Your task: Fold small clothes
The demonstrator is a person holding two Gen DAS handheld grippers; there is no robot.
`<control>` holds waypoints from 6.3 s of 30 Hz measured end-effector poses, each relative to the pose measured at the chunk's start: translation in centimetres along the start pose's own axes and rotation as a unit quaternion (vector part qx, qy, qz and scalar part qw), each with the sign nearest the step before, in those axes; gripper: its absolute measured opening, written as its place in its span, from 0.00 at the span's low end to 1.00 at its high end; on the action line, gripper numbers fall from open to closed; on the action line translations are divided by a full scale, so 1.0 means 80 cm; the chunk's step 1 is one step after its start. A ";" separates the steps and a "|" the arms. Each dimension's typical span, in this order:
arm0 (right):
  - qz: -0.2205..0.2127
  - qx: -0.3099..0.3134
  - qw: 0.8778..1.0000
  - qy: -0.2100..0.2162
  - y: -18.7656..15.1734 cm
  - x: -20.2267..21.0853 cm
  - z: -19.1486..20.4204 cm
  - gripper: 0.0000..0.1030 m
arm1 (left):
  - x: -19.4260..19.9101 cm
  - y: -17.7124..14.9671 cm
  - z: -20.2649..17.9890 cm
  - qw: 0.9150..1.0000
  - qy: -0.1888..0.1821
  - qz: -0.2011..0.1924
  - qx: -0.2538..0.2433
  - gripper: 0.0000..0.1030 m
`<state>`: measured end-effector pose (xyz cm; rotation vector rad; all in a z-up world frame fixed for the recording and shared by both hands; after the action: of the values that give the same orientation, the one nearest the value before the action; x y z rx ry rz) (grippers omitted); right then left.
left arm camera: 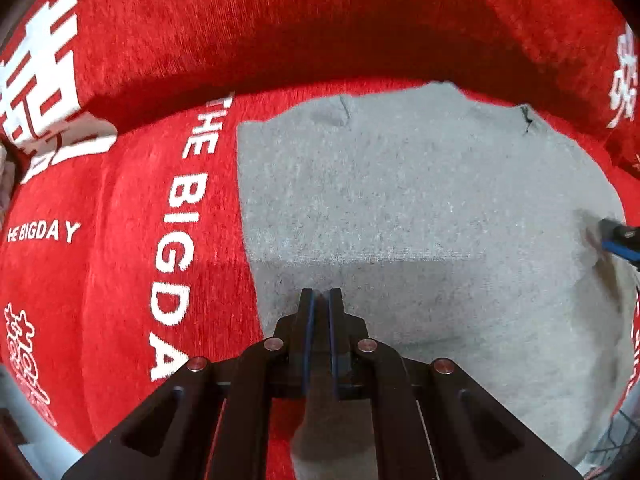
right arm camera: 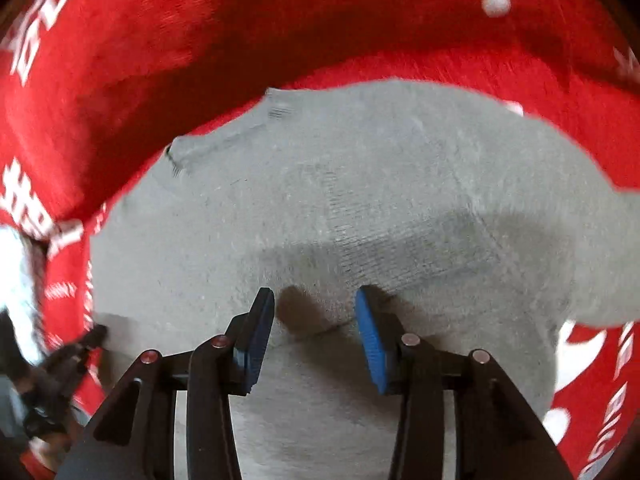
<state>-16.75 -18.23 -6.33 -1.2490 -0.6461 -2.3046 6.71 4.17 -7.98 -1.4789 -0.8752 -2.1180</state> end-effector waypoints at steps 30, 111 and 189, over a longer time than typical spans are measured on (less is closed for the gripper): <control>0.034 -0.082 0.994 0.061 -0.080 0.052 -0.002 0.69 | 0.050 -0.024 -0.019 0.999 0.033 0.043 -0.003 0.33; -0.214 -0.208 0.895 0.332 0.112 0.239 -0.184 0.10 | 0.085 0.033 -0.230 0.998 -0.040 0.052 -0.010 0.99; -0.061 -0.240 0.950 0.191 0.020 0.072 -0.113 0.06 | -0.004 0.038 -0.044 0.967 -0.167 0.104 0.160 0.17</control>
<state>-24.57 -25.71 -5.51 -0.9140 -0.0226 -2.8080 6.38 -0.50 -8.31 -1.6894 -1.0690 -1.5179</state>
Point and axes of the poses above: each gripper's, at about its wrist camera, not at the fingertips, and x roughly against the way its jaws point, z to its left, y to its top, the point moved 9 cm from there along -x, roughly the way its jaws point, and after that the axes turned 14 degrees about y, right-handed, at the moved point
